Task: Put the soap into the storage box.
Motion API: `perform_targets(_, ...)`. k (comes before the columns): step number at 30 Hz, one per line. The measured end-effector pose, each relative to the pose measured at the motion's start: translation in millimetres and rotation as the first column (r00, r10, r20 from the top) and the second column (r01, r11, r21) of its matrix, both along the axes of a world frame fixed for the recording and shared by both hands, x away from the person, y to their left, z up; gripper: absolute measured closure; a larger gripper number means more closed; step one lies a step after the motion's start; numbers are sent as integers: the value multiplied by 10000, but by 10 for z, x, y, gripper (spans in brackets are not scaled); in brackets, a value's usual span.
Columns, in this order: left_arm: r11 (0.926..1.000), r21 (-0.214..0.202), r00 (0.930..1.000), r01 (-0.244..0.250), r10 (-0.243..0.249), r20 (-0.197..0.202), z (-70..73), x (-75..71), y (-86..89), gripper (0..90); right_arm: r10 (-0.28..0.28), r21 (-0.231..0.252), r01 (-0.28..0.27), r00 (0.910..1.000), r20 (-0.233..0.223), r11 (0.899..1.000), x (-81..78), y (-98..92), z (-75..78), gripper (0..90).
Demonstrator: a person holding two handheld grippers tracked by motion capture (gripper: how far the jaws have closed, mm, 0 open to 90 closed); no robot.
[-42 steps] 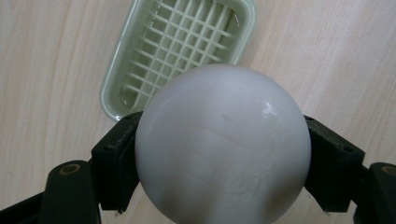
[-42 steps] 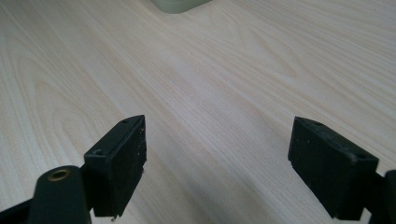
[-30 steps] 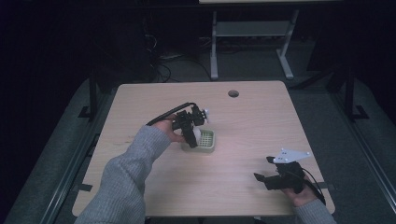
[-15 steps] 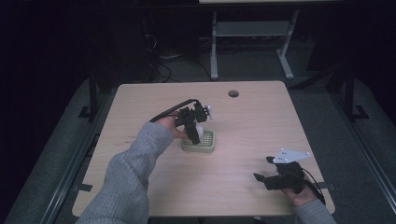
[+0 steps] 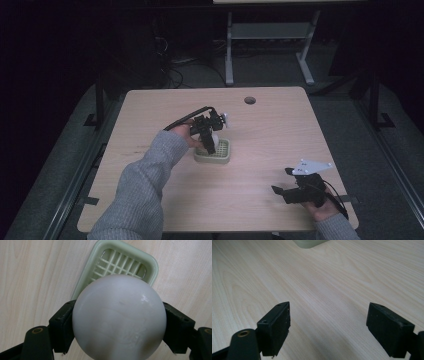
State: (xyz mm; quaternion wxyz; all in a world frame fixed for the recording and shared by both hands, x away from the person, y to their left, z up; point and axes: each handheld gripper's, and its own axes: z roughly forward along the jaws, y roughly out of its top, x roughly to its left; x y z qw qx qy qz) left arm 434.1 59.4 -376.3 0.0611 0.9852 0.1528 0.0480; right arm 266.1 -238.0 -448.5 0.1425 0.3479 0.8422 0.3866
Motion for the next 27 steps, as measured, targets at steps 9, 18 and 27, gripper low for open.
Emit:
perform_targets(9,9999,138,9999,-13,14,-114,-117,51,-66,231,-18,92,19,10000,-44,10000,-1,0,-1,187)
perform_targets(18,9995,311,9995,-41,51,-299,-223,116,-97,231,-12,84,13,10000,-39,10000,-1,-1,-2,187)
perform_targets(27,9994,327,9988,-58,74,-482,-285,135,-138,231,41,43,-41,10000,-6,10000,2,-6,-2,187)
